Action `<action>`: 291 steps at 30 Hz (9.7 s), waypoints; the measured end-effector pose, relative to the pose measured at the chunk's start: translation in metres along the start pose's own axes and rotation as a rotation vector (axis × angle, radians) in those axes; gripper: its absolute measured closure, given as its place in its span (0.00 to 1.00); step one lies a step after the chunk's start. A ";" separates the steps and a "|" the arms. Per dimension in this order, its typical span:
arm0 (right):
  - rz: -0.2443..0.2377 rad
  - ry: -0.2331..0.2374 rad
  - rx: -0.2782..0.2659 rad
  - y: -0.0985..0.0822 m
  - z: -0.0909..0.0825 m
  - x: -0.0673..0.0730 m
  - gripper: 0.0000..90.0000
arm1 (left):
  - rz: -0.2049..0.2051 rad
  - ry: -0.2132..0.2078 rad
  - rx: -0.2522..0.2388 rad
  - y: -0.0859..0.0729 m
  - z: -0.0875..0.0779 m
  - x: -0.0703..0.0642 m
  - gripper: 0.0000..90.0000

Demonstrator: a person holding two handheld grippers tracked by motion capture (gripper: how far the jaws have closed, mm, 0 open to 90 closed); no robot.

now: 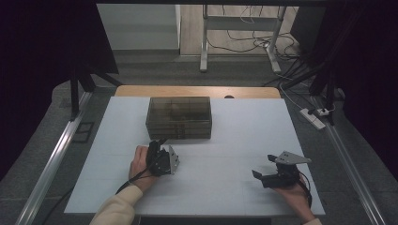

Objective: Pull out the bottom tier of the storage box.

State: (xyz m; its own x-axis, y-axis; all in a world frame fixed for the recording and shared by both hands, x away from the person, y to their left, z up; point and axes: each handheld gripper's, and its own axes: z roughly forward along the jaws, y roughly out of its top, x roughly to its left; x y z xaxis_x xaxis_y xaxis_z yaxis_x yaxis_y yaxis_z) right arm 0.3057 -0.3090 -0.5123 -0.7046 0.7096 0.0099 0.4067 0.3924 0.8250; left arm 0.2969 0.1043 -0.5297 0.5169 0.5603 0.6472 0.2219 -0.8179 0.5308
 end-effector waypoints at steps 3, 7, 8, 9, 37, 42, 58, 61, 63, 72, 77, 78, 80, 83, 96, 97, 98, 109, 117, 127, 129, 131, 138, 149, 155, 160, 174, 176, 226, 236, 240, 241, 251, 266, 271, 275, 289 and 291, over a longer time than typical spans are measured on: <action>-0.001 -0.001 0.000 0.000 0.000 0.000 0.08 | 0.003 0.001 0.002 0.000 0.002 -0.001 0.24; -0.001 -0.001 -0.001 0.000 0.000 0.000 0.08 | -0.001 0.001 -0.002 0.001 0.003 -0.002 0.24; 0.000 -0.001 0.000 0.000 0.000 0.000 0.08 | -0.001 0.001 -0.002 0.001 0.003 -0.002 0.24; 0.000 -0.001 0.000 0.000 0.000 0.000 0.08 | -0.001 0.002 -0.002 0.001 0.003 -0.002 0.24; -0.003 -0.003 0.002 0.000 0.000 0.000 0.08 | 0.040 0.003 0.019 0.005 0.012 -0.002 0.36; -0.003 -0.004 0.003 0.000 0.000 0.000 0.08 | 0.044 0.003 0.023 0.006 0.013 -0.002 0.37; -0.002 -0.006 0.002 0.000 0.000 0.000 0.08 | 0.045 0.018 0.023 0.008 0.018 -0.002 0.39; -0.002 -0.008 0.002 0.000 0.001 0.000 0.08 | 0.046 0.022 0.025 0.009 0.018 -0.002 0.39; -0.002 -0.006 0.002 0.000 0.001 0.000 0.08 | 0.043 0.023 0.022 0.009 0.019 -0.002 0.39; -0.002 -0.009 0.002 0.000 0.001 0.000 0.08 | 0.045 0.031 0.024 0.011 0.022 -0.003 0.40; -0.004 -0.008 0.006 0.000 0.000 0.000 0.08 | 0.051 0.032 0.028 0.012 0.024 -0.003 0.41; -0.004 -0.007 0.007 0.000 0.001 0.000 0.08 | 0.053 0.032 0.028 0.012 0.024 -0.003 0.41; -0.005 -0.008 0.007 0.000 0.001 0.000 0.08 | 0.054 0.033 0.027 0.012 0.024 -0.004 0.42; -0.005 -0.009 0.007 0.000 0.000 0.000 0.08 | 0.058 0.034 0.030 0.012 0.025 -0.003 0.43; -0.004 -0.011 0.006 0.000 0.000 0.000 0.08 | 0.063 0.040 0.038 0.013 0.030 -0.004 0.47; -0.005 -0.009 0.006 0.000 0.000 0.000 0.08 | 0.064 0.040 0.041 0.013 0.030 -0.004 0.48; -0.004 -0.009 0.006 0.000 0.000 0.000 0.08 | 0.063 0.041 0.037 0.013 0.031 -0.004 0.48; -0.005 -0.010 0.006 0.000 0.000 0.000 0.08 | 0.069 0.041 0.044 0.014 0.034 -0.005 0.52; -0.005 -0.012 0.006 0.000 0.000 0.000 0.08 | 0.064 0.042 0.045 0.015 0.036 -0.005 0.54; -0.005 -0.011 0.007 0.000 0.000 0.000 0.08 | 0.073 0.043 0.049 0.016 0.039 -0.007 0.56; -0.005 -0.013 0.007 0.000 0.000 0.000 0.08 | 0.074 0.045 0.046 0.016 0.039 -0.007 0.57; -0.006 -0.011 0.008 0.000 0.000 0.000 0.08 | 0.075 0.047 0.047 0.016 0.040 -0.007 0.57; -0.006 -0.013 0.007 0.000 0.000 0.000 0.08 | 0.067 0.066 0.052 0.017 0.041 -0.006 0.61; -0.007 -0.012 0.008 0.000 0.000 0.000 0.08 | 0.070 0.081 0.055 0.018 0.045 -0.006 0.63; -0.006 -0.012 0.007 0.000 0.000 0.000 0.08 | 0.062 0.085 0.051 0.018 0.048 -0.006 0.65; -0.005 -0.015 0.008 0.000 0.000 0.000 0.08 | 0.064 0.089 0.058 0.018 0.049 -0.006 0.66; -0.006 -0.014 0.008 0.000 0.000 0.000 0.08 | 0.073 0.100 0.054 0.021 0.054 -0.007 0.72; -0.006 -0.014 0.008 0.000 0.000 0.000 0.08 | 0.078 0.101 0.060 0.021 0.054 -0.007 0.72; -0.001 -0.022 0.004 0.000 -0.001 -0.001 0.08 | 0.118 0.148 0.095 0.021 0.064 -0.012 0.82; -0.001 -0.023 0.005 0.000 -0.001 0.000 0.08 | 0.132 0.161 0.091 0.021 0.065 -0.013 0.82; -0.003 -0.022 0.006 0.000 -0.001 0.000 0.08 | 0.139 0.168 0.093 0.020 0.065 -0.014 0.82; -0.002 -0.022 0.006 0.000 -0.001 0.000 0.08 | 0.142 0.171 0.094 0.020 0.065 -0.014 0.82; -0.002 -0.022 0.004 0.000 -0.002 0.000 0.08 | 0.150 0.181 0.093 0.020 0.066 -0.016 0.82; -0.002 -0.020 0.003 0.000 -0.002 0.000 0.08 | 0.198 0.200 0.096 0.019 0.065 -0.018 0.87; -0.002 -0.019 0.006 0.000 -0.003 -0.001 0.08 | 0.202 0.203 0.094 0.019 0.065 -0.018 0.87; 0.000 -0.021 0.001 0.000 -0.003 -0.001 0.08 | 0.203 0.205 0.093 0.018 0.065 -0.019 0.88; 0.000 -0.022 0.003 0.000 -0.002 0.000 0.08 | 0.215 0.198 0.079 0.017 0.065 -0.018 0.84; 0.000 -0.022 0.004 0.000 -0.002 0.000 0.08 | 0.225 0.204 0.072 0.018 0.066 -0.019 0.84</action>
State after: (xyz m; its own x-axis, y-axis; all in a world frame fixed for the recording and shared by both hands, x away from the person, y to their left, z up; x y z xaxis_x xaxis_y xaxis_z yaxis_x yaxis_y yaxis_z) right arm 0.3048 -0.3101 -0.5115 -0.6919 0.7220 -0.0024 0.4088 0.3945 0.8229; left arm 0.3453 0.0699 -0.5685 0.3849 0.3725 0.8445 0.1823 -0.9276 0.3261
